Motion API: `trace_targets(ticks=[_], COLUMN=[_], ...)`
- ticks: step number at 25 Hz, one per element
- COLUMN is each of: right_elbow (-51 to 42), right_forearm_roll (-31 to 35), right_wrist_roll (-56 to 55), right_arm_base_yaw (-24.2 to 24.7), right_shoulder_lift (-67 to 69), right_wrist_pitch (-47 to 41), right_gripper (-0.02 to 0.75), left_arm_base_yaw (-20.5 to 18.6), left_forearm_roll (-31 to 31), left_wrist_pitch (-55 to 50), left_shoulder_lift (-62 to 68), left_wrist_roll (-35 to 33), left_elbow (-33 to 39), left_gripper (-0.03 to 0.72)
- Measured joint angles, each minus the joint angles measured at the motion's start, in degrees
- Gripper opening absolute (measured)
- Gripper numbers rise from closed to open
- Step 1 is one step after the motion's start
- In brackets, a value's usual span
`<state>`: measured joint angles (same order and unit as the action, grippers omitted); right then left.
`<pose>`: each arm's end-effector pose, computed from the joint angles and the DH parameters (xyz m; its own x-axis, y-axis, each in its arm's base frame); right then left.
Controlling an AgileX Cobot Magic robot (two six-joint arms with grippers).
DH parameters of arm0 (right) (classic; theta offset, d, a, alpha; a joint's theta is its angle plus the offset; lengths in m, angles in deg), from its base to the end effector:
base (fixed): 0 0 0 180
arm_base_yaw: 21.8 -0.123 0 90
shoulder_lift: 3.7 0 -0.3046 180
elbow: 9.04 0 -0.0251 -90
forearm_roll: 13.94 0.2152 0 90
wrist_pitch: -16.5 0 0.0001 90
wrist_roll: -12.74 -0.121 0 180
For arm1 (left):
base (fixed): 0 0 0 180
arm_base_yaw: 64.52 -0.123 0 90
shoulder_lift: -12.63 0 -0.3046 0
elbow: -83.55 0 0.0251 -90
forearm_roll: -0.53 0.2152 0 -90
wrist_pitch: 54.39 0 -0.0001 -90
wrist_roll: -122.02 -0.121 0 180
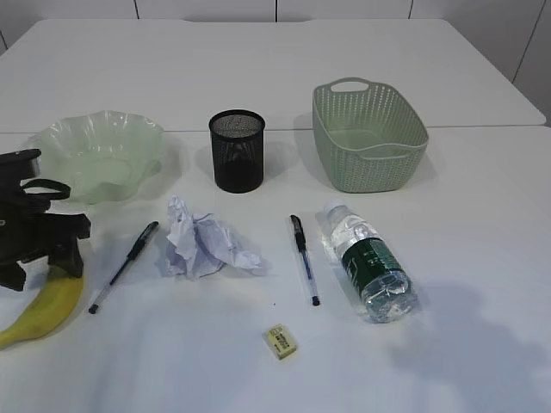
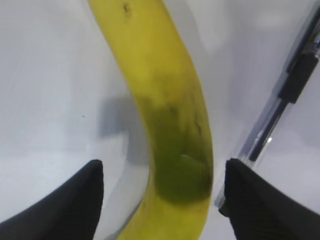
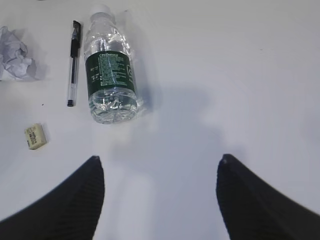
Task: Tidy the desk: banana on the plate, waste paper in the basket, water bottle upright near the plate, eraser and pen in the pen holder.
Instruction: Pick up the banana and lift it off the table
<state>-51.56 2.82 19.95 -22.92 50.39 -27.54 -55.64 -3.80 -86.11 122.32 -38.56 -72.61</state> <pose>0.1146 0.0265 0.2798 -0.7694 0.0705 -0.6349 -0.0827 0.9745 0.2084 0.3024 -0.0521 0.1629 -0.9430 -0.2495 -0.2203 -0.2237 0.9652 -0.1357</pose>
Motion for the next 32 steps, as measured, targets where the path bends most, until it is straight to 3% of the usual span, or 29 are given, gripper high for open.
trace_targets(ticks=[22,25,29,32], right_elbow=[0.0,0.0,0.0,0.0], right_forearm_roll=[-0.1,-0.1,-0.1,-0.1], right_wrist_roll=[0.0,0.0,0.0,0.0], right_arm_base_yaw=[0.0,0.0,0.0,0.0], right_shoulder_lift=[0.0,0.0,0.0,0.0], right_wrist_pitch=[0.1,0.1,0.2,0.2], right_gripper=[0.519,0.519,0.519,0.519], left_arm_base_yaw=[0.1,0.1,0.1,0.1], left_forearm_roll=[0.6,0.6,0.8,0.8], left_wrist_pitch=[2.2,2.2,2.2,2.1], left_shoulder_lift=[3.8,3.8,3.9,3.9], left_wrist_roll=[0.1,0.1,0.1,0.1], left_elbow=[-0.5,-0.5,-0.5,-0.5], left_gripper=[0.536,0.470,0.308,0.279])
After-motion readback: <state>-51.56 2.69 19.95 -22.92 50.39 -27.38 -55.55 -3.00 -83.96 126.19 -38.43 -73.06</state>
